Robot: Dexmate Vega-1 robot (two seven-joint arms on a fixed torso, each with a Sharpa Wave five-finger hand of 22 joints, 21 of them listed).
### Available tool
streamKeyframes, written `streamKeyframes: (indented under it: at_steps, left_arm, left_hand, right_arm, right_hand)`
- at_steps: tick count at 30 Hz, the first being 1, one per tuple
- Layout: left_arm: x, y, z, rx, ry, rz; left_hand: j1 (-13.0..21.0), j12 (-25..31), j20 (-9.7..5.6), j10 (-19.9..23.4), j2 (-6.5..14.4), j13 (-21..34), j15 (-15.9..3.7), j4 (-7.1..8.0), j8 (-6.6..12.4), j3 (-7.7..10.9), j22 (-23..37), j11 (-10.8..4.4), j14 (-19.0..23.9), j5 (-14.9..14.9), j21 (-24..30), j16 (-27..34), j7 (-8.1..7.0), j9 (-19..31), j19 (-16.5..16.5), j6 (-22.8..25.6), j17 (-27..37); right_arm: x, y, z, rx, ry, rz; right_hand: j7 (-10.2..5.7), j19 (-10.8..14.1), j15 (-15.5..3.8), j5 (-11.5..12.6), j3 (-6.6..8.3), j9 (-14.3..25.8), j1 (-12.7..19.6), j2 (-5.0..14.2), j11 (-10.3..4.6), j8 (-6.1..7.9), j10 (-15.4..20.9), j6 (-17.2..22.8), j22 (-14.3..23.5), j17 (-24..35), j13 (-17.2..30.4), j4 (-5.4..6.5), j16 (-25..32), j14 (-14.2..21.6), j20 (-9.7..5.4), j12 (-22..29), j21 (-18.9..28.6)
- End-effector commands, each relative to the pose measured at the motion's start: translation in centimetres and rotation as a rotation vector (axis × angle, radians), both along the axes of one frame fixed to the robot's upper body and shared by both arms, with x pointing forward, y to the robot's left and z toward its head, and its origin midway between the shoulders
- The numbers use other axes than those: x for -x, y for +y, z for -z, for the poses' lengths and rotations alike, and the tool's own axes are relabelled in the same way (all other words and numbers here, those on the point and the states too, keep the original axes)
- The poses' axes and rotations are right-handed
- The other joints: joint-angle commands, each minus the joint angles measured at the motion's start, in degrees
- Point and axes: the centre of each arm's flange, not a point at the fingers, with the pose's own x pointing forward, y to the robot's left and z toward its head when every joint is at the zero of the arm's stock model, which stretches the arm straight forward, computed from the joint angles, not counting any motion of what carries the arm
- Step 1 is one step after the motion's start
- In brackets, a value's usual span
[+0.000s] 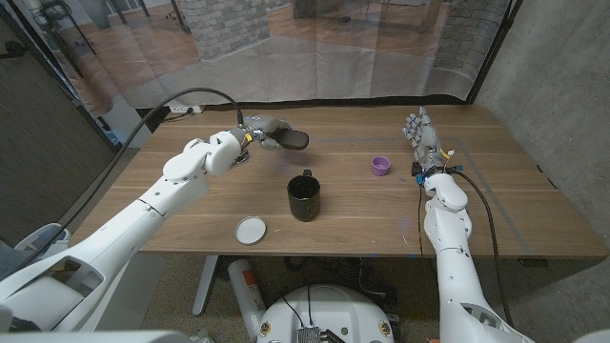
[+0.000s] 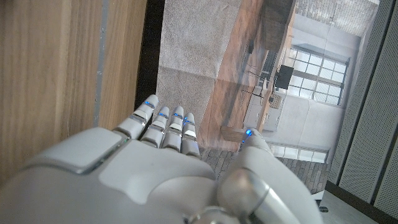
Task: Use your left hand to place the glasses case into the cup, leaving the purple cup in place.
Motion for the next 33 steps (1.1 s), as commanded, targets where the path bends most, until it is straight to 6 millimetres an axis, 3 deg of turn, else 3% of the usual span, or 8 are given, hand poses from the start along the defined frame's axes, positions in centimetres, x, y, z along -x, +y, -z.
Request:
streamKeyframes:
  at_steps: [1,11,19,33]
  left_arm:
    - [1.5,-0.6,-0.5,-0.011,-0.031,0.029]
    - [2.0,-1.1,-0.8,-0.028,-0.029,0.041]
    - [3.6,-1.4,-1.0,-0.058,-0.07,0.068]
    - [5.2,-0.5,-0.9,-0.066,-0.102,0.054]
  left_hand:
    - [0.3,-0.01,-0.16,0.58,0.58,0.21,-4.53,0.52,-0.05,0.35,0.21,-0.41,0.58,-0.19,-0.29,-0.06,-0.19,0.19,0.01,0.72,0.12]
    - [0.27,-0.24,-0.2,0.64,0.58,0.24,-4.5,0.57,-0.22,0.3,0.22,-0.44,0.65,-0.27,-0.43,-0.21,-0.24,0.19,-0.02,0.85,0.12]
    - [0.38,-0.37,-0.16,0.92,0.6,0.27,-4.48,0.52,-0.39,0.32,0.22,-0.65,0.67,-0.32,-0.59,-0.37,-0.3,0.2,-0.12,0.94,0.1]
    - [0.54,-0.5,-0.35,1.44,0.58,0.31,-4.77,0.47,-0.46,0.32,0.24,-0.89,0.85,-0.37,-0.76,-0.51,-0.75,0.2,-0.1,1.51,0.1]
  right_arm:
    - [0.1,-0.1,-0.1,-0.002,-0.005,0.0]
    - [0.1,-0.2,0.1,-0.009,-0.001,-0.001]
    - [0.2,-0.4,0.2,-0.017,-0.007,0.003]
    - [0.1,0.1,0.0,-0.018,-0.013,-0.005]
  right_hand:
    - [-0.17,0.54,0.03,-0.06,-0.03,0.21,0.22,0.42,-0.09,-0.1,0.51,0.38,0.31,0.28,0.13,-0.31,0.38,0.63,-1.13,0.25,-0.38]
    - [-0.17,0.61,0.01,-0.07,-0.07,0.21,0.19,0.45,-0.06,-0.1,0.53,0.4,0.31,0.29,0.13,-0.34,0.37,0.71,-1.11,0.24,-0.46]
    - [-0.14,0.65,0.01,-0.09,-0.09,0.22,0.16,0.48,-0.05,-0.1,0.53,0.4,0.32,0.29,0.13,-0.36,0.33,0.68,-1.12,0.22,-0.52]
    - [-0.15,0.7,0.01,-0.1,-0.12,0.22,0.13,0.53,-0.02,-0.1,0.58,0.44,0.32,0.3,0.13,-0.39,0.33,0.76,-1.13,0.22,-0.62]
